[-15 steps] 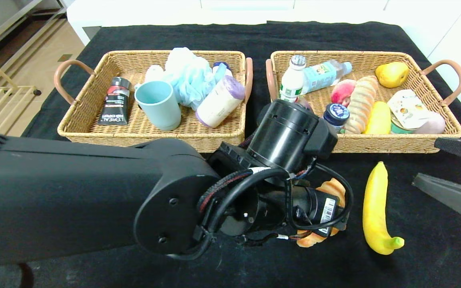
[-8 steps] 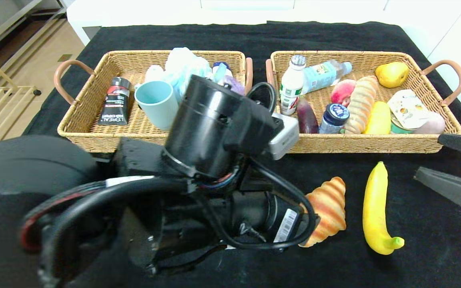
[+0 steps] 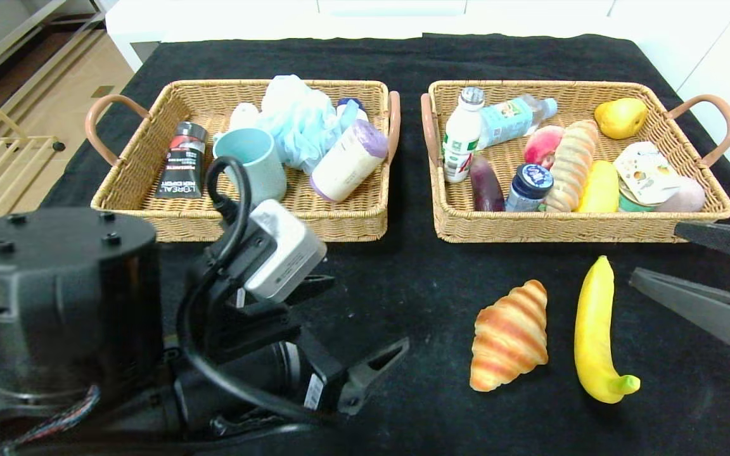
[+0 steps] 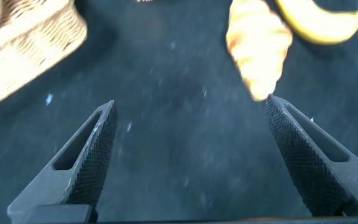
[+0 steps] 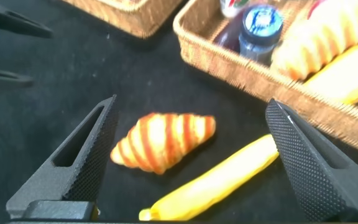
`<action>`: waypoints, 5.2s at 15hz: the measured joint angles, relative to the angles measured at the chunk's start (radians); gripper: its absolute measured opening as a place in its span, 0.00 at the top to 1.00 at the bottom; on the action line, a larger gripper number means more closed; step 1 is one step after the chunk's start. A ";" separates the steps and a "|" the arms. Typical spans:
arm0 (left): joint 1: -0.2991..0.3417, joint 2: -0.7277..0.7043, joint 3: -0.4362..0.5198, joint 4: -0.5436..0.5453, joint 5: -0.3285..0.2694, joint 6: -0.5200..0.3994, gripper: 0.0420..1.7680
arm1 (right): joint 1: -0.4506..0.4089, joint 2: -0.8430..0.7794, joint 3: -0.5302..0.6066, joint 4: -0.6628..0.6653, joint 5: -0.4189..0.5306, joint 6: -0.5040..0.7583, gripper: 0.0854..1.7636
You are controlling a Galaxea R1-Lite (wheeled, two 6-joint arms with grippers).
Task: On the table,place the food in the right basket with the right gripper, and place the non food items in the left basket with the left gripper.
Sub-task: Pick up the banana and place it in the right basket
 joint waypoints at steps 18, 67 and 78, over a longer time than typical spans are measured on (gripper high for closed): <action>0.065 -0.104 0.190 -0.150 -0.059 -0.001 0.03 | 0.155 0.380 -0.438 0.658 -0.600 0.380 0.03; 0.065 -0.087 0.194 -0.157 -0.062 -0.005 0.03 | -0.038 0.433 -0.801 0.655 -0.603 0.355 0.66; 0.065 -0.089 0.200 -0.204 -0.060 -0.008 0.03 | -0.124 0.650 -1.004 0.361 -0.653 0.309 0.66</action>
